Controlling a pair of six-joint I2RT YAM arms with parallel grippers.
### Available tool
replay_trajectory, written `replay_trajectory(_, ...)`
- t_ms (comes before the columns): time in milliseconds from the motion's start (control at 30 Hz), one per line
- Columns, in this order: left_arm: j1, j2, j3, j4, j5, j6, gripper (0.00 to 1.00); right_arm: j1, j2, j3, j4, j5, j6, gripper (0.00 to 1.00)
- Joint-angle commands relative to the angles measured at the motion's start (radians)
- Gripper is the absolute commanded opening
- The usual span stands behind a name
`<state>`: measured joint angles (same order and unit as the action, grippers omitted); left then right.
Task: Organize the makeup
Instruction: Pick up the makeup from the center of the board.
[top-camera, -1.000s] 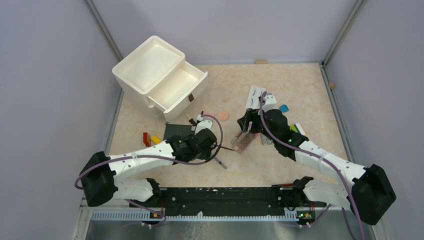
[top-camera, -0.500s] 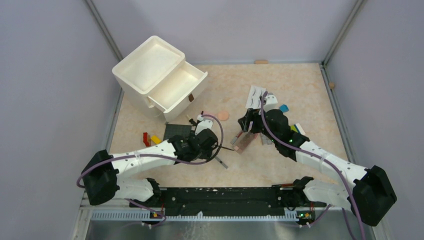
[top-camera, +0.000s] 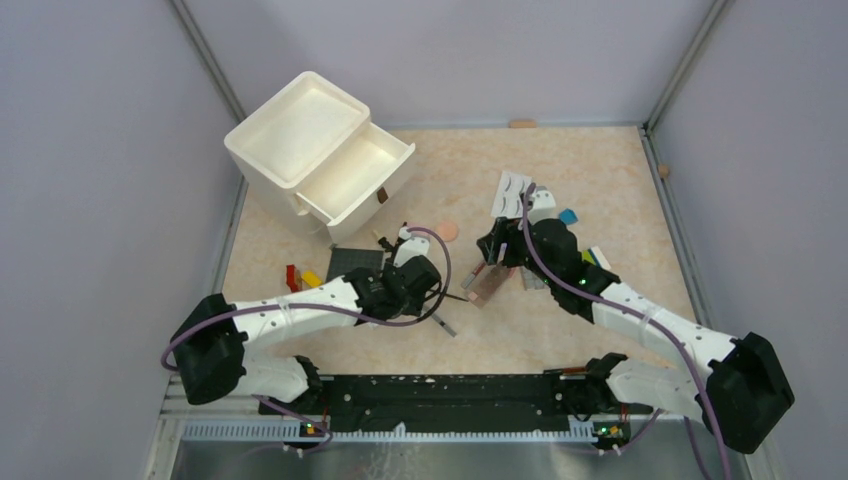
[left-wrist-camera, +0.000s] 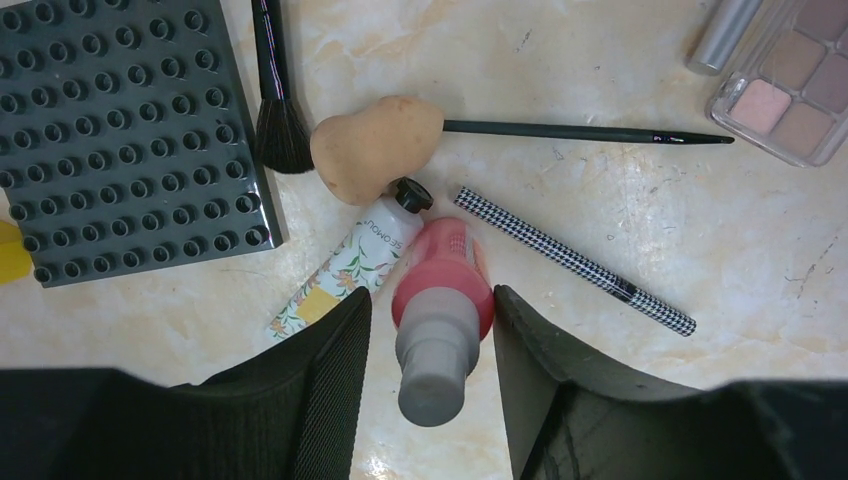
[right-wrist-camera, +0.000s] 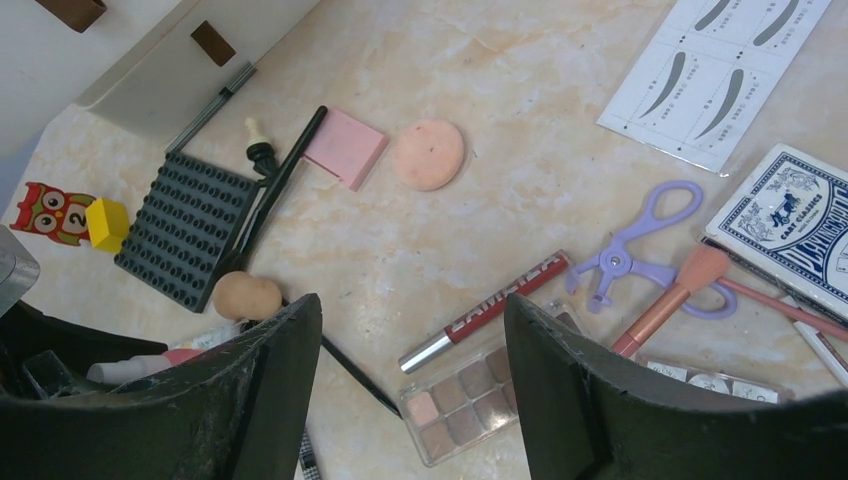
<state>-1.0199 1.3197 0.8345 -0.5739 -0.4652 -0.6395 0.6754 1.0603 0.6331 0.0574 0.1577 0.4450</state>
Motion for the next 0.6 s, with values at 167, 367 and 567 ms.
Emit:
replay_trajectory(167,-0.005,0.000,0.033,0.035,-0.024,0.011,0.45,-0.013,-0.032,-0.001,0.008,0.016,-0.015,0.66)
replay_trajectory(367,-0.005,0.002,0.055,0.034,-0.029,0.020,0.37,-0.014,-0.046,-0.003,-0.002,0.031,-0.022,0.66)
replay_trajectory(567,-0.003,-0.057,0.130,0.024,-0.020,0.064,0.35,-0.014,-0.081,-0.019,0.015,0.016,-0.080,0.66)
